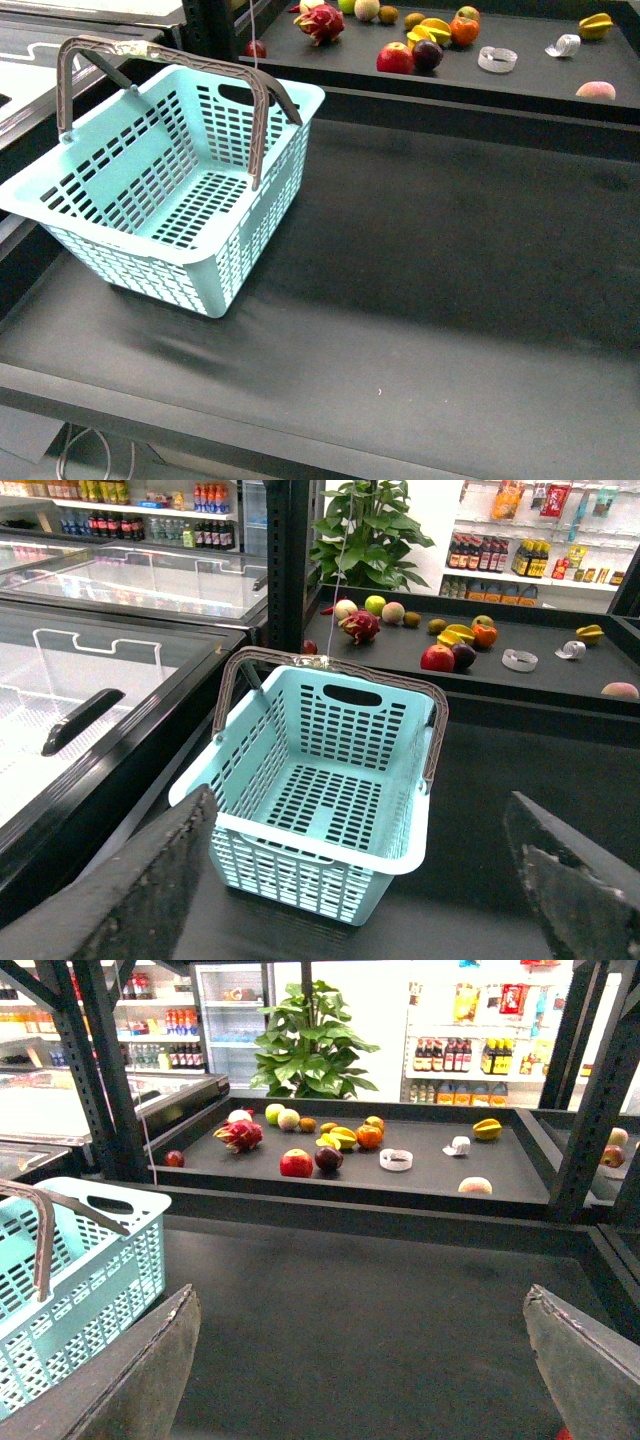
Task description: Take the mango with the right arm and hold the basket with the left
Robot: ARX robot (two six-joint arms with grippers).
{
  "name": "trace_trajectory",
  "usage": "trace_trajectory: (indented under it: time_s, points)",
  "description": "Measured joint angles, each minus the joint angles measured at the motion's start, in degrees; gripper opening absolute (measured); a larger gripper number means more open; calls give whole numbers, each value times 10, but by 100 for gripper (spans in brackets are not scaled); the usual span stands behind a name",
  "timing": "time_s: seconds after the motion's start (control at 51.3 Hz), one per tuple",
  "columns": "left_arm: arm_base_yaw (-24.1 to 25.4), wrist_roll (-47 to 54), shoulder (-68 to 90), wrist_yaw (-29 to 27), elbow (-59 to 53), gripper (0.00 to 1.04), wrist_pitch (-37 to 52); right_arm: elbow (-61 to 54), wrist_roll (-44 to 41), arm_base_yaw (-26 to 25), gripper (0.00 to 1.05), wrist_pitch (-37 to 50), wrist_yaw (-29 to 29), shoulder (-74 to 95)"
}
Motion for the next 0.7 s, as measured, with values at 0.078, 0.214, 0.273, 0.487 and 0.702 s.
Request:
trace_trajectory:
  time_s: [0.078, 0.214, 0.273, 0.487, 0.702]
  points:
    - [0, 1, 0, 0, 0, 96, 0, 0, 0, 0, 96, 0, 0, 0]
    - [0, 1, 0, 0, 0, 97, 0, 0, 0, 0, 96, 0, 0, 0]
    - [0, 1, 0, 0, 0, 97, 0, 0, 0, 0, 96, 0, 0, 0]
    - [0, 1, 0, 0, 0, 97, 0, 0, 0, 0, 96, 0, 0, 0]
    - [0, 1, 0, 0, 0, 97, 0, 0, 0, 0, 96, 0, 0, 0]
